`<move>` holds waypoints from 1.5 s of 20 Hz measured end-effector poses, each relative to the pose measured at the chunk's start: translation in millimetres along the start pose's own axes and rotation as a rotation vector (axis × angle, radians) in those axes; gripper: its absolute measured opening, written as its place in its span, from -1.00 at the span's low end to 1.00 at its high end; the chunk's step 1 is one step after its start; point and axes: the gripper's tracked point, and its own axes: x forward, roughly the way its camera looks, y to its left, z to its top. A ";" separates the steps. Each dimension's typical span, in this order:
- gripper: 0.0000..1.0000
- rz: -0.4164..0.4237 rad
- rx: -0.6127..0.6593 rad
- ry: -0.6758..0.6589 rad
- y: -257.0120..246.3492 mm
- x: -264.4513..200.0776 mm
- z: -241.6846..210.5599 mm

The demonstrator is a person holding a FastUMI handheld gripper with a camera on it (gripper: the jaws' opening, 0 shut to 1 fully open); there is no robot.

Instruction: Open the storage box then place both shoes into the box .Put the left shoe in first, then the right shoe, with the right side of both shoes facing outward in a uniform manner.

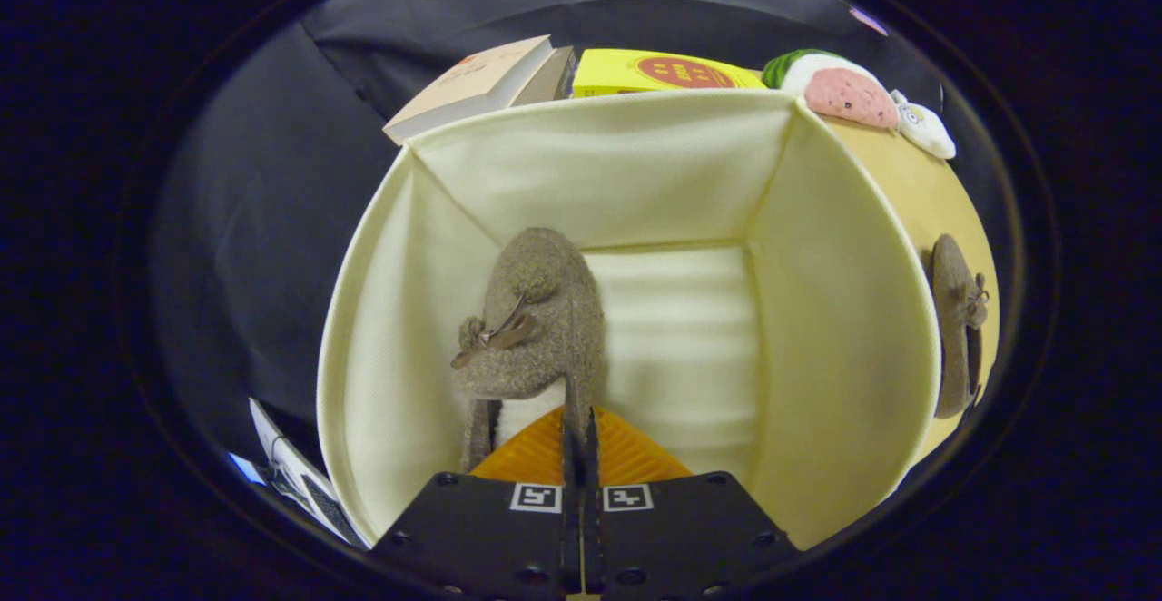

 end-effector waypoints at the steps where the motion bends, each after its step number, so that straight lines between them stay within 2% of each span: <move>1: -0.96 0.009 -0.006 0.001 -0.4 -0.8 -0.3; 2: -0.95 0.031 -0.005 -0.014 2.4 -1.3 1.5; 3: -0.77 0.038 -0.015 -0.024 0.6 -9.9 4.9; 5: -0.71 0.067 -0.040 -0.053 2.0 -27.4 9.9; 8: -0.08 0.088 -0.068 -0.088 -4.3 -54.8 13.7; 11: 0.38 0.086 -0.120 -0.139 -15.9 -89.4 17.0; 12: 0.68 0.078 -0.125 -0.151 -22.6 -104.3 18.2; 13: 0.73 0.075 -0.132 -0.158 -28.4 -114.5 17.5; 16: 0.73 0.087 -0.133 -0.197 -53.1 -155.9 21.4; 18: 0.73 0.064 -0.149 -0.231 -84.1 -177.6 24.8; 20: 0.84 0.027 -0.162 -0.246 -118.7 -188.3 23.9; 23: 0.84 -0.042 -0.129 -0.259 -185.8 -193.1 24.6; 26: 0.84 -0.065 -0.048 -0.215 -251.4 -184.5 18.6; 29: 0.84 -0.170 -0.028 -0.207 -319.4 -172.1 18.4; 30: 0.84 -0.173 -0.021 -0.196 -332.0 -168.1 16.5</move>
